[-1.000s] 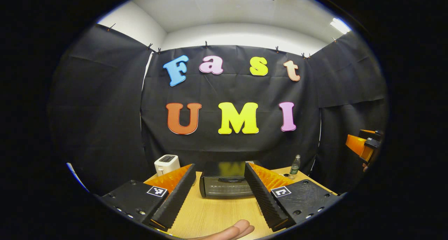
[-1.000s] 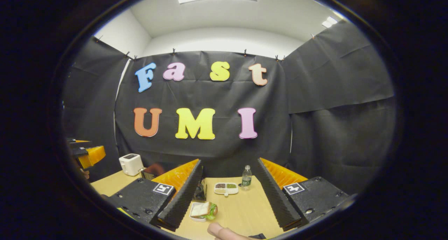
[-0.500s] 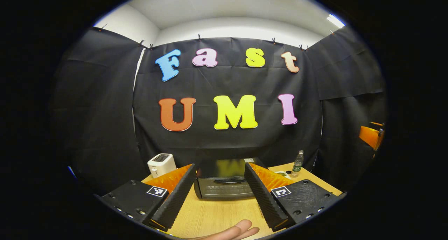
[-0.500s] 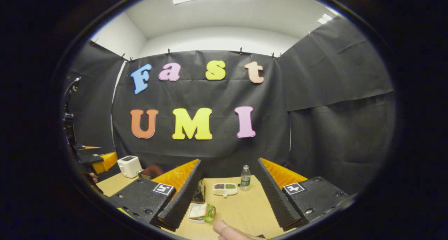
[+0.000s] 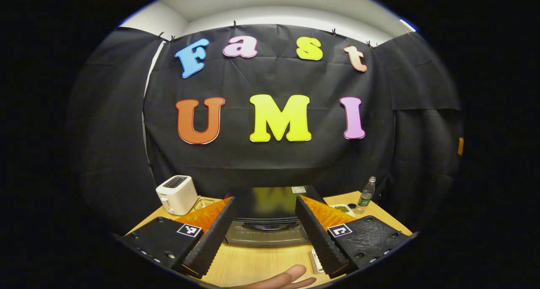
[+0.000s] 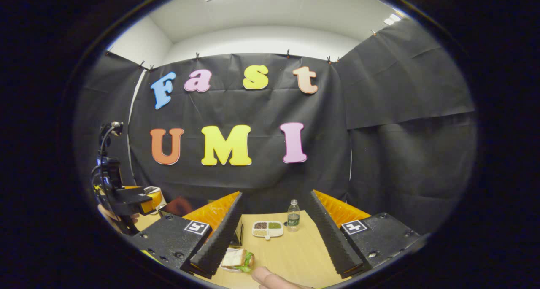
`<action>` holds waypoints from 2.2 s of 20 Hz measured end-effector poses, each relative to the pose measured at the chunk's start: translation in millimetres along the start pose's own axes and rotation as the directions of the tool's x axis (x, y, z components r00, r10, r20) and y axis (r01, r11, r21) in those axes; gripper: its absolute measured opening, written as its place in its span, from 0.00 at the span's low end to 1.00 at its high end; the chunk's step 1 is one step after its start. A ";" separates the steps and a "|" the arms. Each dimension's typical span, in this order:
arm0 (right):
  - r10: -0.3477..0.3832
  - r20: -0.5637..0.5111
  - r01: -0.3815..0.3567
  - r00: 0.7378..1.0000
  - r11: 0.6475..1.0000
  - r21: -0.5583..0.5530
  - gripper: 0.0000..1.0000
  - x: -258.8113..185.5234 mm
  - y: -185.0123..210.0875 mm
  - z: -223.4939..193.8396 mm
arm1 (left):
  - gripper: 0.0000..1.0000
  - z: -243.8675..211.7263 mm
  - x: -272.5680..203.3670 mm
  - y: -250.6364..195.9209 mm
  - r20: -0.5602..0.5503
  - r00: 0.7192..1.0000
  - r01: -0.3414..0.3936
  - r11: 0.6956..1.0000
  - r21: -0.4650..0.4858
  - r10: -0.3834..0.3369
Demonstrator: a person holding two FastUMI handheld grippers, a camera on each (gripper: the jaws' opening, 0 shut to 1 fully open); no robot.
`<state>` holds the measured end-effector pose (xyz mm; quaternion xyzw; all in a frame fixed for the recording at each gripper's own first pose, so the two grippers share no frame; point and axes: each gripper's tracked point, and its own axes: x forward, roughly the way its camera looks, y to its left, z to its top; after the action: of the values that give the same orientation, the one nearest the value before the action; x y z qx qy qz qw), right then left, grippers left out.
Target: Open the electric oven with the left hand, put the food in, and close the electric oven.
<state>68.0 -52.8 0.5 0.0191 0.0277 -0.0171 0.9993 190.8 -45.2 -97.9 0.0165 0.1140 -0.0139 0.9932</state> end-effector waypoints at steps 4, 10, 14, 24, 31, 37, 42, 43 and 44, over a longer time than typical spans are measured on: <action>-0.027 0.004 0.027 1.000 1.000 0.007 0.99 13.3 -15.6 7.8 | 0.93 -32.1 42.3 -6.6 -0.092 0.996 -0.003 0.999 0.033 0.006; -0.014 0.023 0.014 1.000 1.000 0.019 0.99 11.9 -24.7 9.2 | 0.95 -76.3 76.5 -15.8 -0.228 0.974 0.001 0.999 0.044 0.009; -0.017 0.024 0.016 1.000 1.000 0.026 0.99 12.9 -33.1 5.4 | 0.96 -98.3 93.2 -17.1 -0.294 0.956 0.003 0.999 0.044 0.010; -0.024 0.012 0.024 1.000 0.999 0.033 0.99 15.5 -39.5 -3.7 | 0.99 -128.5 102.5 -12.3 -0.397 0.918 0.005 1.000 0.021 0.003; -0.025 0.011 0.024 1.000 0.999 0.033 0.99 13.9 -36.3 -4.4 | 1.00 -132.9 110.4 -12.8 -0.402 0.916 0.015 1.000 0.005 -0.012; -0.034 -0.006 0.034 0.999 0.999 0.033 0.99 15.3 -40.3 -11.5 | 0.99 -138.9 98.9 -14.2 -0.432 0.902 0.007 1.000 -0.001 -0.007; -0.033 -0.006 0.033 0.999 0.999 0.037 0.99 10.2 -38.8 -12.4 | 0.99 -148.8 73.3 -15.8 -0.439 0.898 0.013 1.000 0.006 -0.009; -0.031 -0.004 0.032 0.999 0.999 0.040 0.99 8.8 -37.8 -11.6 | 0.99 -152.3 67.7 -16.4 -0.445 0.896 0.013 1.000 0.006 -0.009; -0.028 -0.002 0.028 1.000 0.999 0.040 0.99 6.8 -36.7 -11.6 | 0.99 -155.6 60.4 -16.7 -0.450 0.893 0.015 1.000 0.008 -0.010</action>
<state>72.8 -89.2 -12.9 0.0386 0.0285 -0.0315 0.9984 213.9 -57.7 -263.5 0.0241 0.3408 -0.0167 0.9397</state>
